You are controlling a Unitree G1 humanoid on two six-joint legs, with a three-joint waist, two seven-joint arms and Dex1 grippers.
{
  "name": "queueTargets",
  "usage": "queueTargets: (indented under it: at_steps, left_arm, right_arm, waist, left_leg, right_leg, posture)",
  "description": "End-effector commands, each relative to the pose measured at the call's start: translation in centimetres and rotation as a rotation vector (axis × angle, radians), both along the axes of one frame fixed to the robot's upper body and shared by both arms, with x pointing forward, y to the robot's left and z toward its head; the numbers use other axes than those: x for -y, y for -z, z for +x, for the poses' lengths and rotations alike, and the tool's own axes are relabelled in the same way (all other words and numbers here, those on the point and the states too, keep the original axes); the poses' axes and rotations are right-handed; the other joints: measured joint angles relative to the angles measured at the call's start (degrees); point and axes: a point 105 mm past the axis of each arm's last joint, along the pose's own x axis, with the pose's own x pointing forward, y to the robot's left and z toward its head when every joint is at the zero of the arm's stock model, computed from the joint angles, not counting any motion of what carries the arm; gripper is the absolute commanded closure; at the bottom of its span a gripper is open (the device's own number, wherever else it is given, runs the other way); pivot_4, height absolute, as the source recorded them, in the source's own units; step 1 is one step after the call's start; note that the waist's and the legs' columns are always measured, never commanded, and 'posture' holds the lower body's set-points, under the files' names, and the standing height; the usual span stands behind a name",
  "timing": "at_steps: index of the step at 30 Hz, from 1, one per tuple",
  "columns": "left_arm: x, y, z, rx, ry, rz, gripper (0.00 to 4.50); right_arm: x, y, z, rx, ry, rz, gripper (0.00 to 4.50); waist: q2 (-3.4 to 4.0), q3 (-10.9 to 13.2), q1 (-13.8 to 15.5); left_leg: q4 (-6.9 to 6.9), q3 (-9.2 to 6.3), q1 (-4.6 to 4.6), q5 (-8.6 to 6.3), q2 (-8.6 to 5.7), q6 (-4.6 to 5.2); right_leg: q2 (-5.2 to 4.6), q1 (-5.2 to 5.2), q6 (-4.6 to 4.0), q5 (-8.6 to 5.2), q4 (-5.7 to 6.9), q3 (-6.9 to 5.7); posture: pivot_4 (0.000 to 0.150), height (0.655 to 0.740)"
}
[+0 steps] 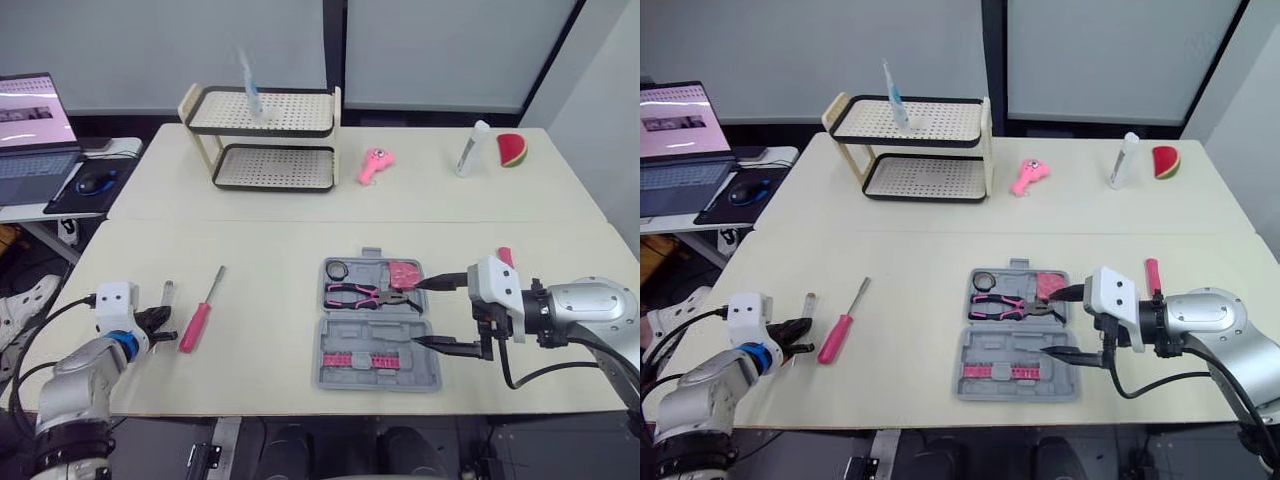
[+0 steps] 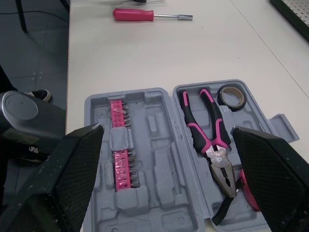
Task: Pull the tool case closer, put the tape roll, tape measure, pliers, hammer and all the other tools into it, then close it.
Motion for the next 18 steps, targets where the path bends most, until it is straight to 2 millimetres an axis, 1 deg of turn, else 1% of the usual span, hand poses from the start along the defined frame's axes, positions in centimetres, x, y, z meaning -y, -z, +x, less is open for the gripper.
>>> queueTargets:
  at_steps: [1, 3, 5, 7, 10, 14, 18]
  left_arm:
    - [2.2, -5.7, -0.5, 0.128, 0.080, 0.033, 4.35]
    - [5.2, -6.9, -1.0, 0.139, 0.149, 0.011, 4.35]
    - [8.3, -7.4, -1.3, 0.143, 0.194, -0.029, 4.35]
    - [10.8, -7.2, -1.4, 0.129, 0.223, -0.063, 4.35]
    - [14.3, -5.7, -1.1, 0.089, 0.246, -0.107, 4.35]
    - [17.2, -3.7, -0.2, 0.034, 0.245, -0.121, 4.35]
    - [19.4, -2.2, 0.4, -0.007, 0.244, -0.119, 4.35]
  right_arm:
    - [-0.1, -1.2, -0.3, 0.044, -0.008, 0.012, 0.00]
    - [-0.1, -1.3, -0.2, 0.042, -0.002, 0.017, 0.00]
    - [-0.1, -1.3, 0.0, 0.041, 0.001, 0.021, 0.00]
    - [-0.2, -1.4, 0.1, 0.040, 0.002, 0.026, 0.00]
    - [-0.4, -1.3, 0.2, 0.033, -0.005, 0.025, 0.00]
    - [-0.4, -1.2, 0.1, 0.021, -0.014, 0.019, 0.00]
    - [-0.4, -1.2, -0.1, 0.013, -0.023, 0.008, 0.00]
  waist:
    - [0.00, 0.0, 0.1]
    - [0.01, 0.0, 0.3]
    - [0.03, 0.0, 0.7]
    - [0.04, 0.0, 0.9]
    - [0.03, 0.0, 1.2]
    - [-0.01, 0.0, 1.2]
    - [-0.02, 0.0, 1.3]
  left_leg:
    - [0.00, -0.04, -0.03, 0.00, 0.00, 0.00]
    - [0.02, -0.06, -0.04, 0.00, 0.00, 0.00]
    - [0.06, -0.07, -0.04, 0.00, -0.03, 0.00]
    - [0.08, -0.04, -0.04, 0.00, -0.08, 0.00]
    - [0.09, -0.02, -0.04, 0.00, -0.07, 0.00]
    - [0.09, 0.01, -0.04, 0.00, -0.05, 0.00]
    - [0.09, 0.05, -0.04, 0.00, -0.05, 0.00]
  right_leg:
    - [0.00, 0.00, 0.00, 0.00, 0.00, -0.03]
    - [0.00, 0.01, 0.00, 0.00, 0.00, -0.03]
    - [-0.03, 0.05, 0.00, 0.00, -0.01, -0.04]
    - [-0.06, 0.08, 0.01, 0.00, -0.01, -0.03]
    - [0.03, 0.09, 0.01, 0.00, 0.00, -0.03]
    - [0.19, 0.09, 0.01, 0.00, 0.00, -0.02]
    - [0.32, 0.10, 0.01, 0.01, 0.00, 0.00]
  posture:
    - [0.150, 0.7290]
    - [0.150, 0.7290]
    - [0.150, 0.7290]
    - [0.150, 0.7290]
    - [0.150, 0.7290]
    - [0.150, 0.7290]
    - [0.150, 0.7290]
